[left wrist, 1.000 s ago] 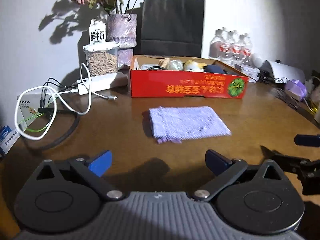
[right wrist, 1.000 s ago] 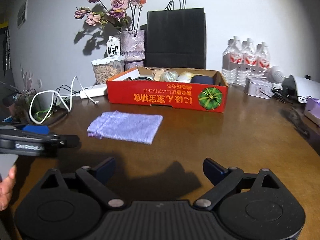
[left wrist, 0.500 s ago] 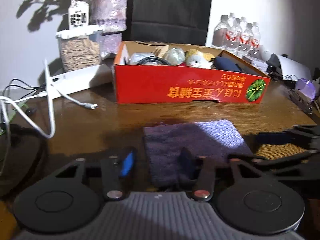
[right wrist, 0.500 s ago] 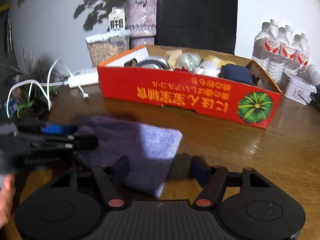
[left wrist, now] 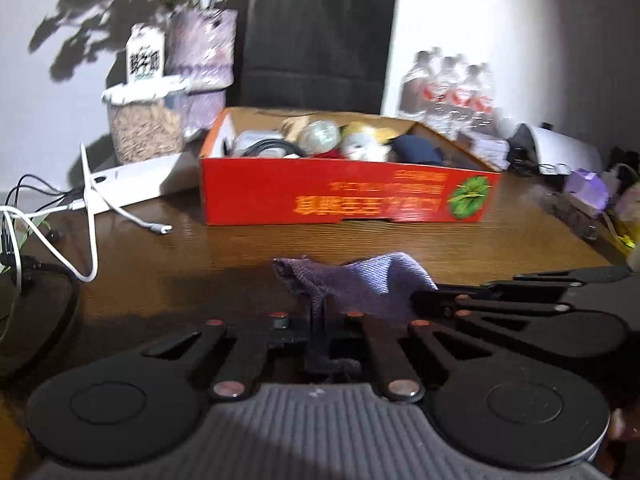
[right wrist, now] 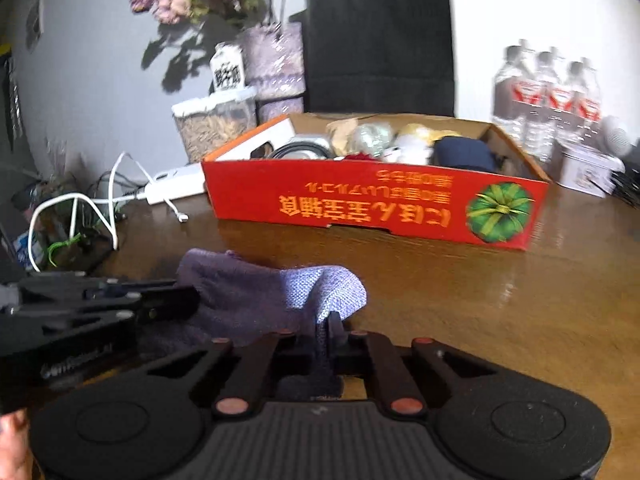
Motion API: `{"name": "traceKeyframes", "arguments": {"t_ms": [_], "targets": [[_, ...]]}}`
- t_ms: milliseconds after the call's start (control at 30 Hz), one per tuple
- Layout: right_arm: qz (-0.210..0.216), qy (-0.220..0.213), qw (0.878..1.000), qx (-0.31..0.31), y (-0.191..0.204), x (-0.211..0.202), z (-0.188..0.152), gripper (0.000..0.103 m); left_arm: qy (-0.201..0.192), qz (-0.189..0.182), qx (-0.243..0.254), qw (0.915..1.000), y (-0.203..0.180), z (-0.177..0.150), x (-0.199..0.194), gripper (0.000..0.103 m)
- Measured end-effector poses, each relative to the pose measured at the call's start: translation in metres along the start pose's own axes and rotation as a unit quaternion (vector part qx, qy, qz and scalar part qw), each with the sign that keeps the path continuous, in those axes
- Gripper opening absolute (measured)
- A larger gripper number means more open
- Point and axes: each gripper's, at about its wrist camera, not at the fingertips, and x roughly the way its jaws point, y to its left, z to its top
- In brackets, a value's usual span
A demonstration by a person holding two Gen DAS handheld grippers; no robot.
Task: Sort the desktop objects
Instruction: 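Grasp the lavender cloth bag with both grippers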
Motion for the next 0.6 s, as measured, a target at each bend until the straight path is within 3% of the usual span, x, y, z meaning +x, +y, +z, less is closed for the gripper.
{"name": "traceKeyframes", "arguments": {"t_ms": [367, 600], "targets": [[-0.012, -0.045, 0.999, 0.004, 0.004, -0.112, -0.042, 0.004, -0.032, -0.035, 0.032, 0.9984, -0.052, -0.033, -0.085, 0.007], [-0.002, -0.07, 0.997, -0.014, 0.021, -0.171, -0.068, 0.004, -0.041, -0.058, 0.016, 0.9973, -0.058, -0.053, -0.138, 0.007]]}}
